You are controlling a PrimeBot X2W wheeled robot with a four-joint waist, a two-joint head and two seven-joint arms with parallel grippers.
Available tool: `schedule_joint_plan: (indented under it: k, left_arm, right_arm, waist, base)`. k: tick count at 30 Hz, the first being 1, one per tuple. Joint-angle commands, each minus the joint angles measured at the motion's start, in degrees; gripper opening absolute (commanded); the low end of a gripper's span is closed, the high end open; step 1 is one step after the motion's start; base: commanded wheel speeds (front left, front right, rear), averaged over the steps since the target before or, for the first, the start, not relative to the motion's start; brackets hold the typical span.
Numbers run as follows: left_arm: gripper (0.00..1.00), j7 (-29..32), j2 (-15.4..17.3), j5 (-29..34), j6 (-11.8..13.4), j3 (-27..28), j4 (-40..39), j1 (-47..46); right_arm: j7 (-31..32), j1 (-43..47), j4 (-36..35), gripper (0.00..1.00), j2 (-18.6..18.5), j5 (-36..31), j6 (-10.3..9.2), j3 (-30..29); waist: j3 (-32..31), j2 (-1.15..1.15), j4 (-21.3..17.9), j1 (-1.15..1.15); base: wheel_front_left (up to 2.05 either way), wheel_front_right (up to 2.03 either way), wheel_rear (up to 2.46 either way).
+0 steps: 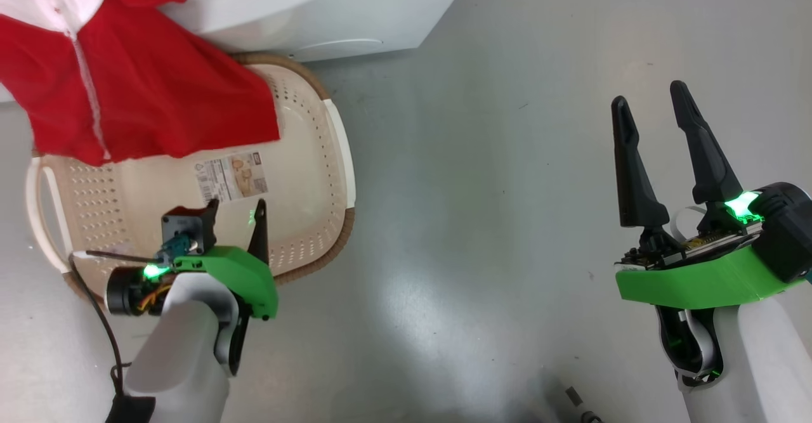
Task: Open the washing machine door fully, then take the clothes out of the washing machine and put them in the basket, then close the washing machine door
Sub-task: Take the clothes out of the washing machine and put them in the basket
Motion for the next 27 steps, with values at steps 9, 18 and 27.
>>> schedule_joint_plan:
  k: [9,18,27]
  left_arm:
    - [1.00,-0.1,2.1,1.5,0.3,3.2,-11.9,6.4]
    - [1.00,-0.1,1.4,2.2,3.3,7.1,-27.3,11.9]
    - [1.00,-0.1,0.6,4.4,5.5,9.2,-43.3,18.4]
  right_arm:
    - [-0.4,1.5,-1.3,1.00,-0.4,0.1,0.35,0.5]
    - [-0.4,2.1,-1.2,1.00,-0.4,-0.3,0.35,0.4]
    - [-0.4,2.8,-1.5,1.00,-0.4,-0.5,0.35,0.1]
  waist:
    - [-0.8,0.00,1.1,0.00]
    - [-1.7,0.00,2.2,0.00]
    - [-2.8,0.00,2.3,0.00]
  base:
    - [0.00,0.00,0.00]
    - [0.00,0.00,0.00]
    - [0.00,0.00,0.00]
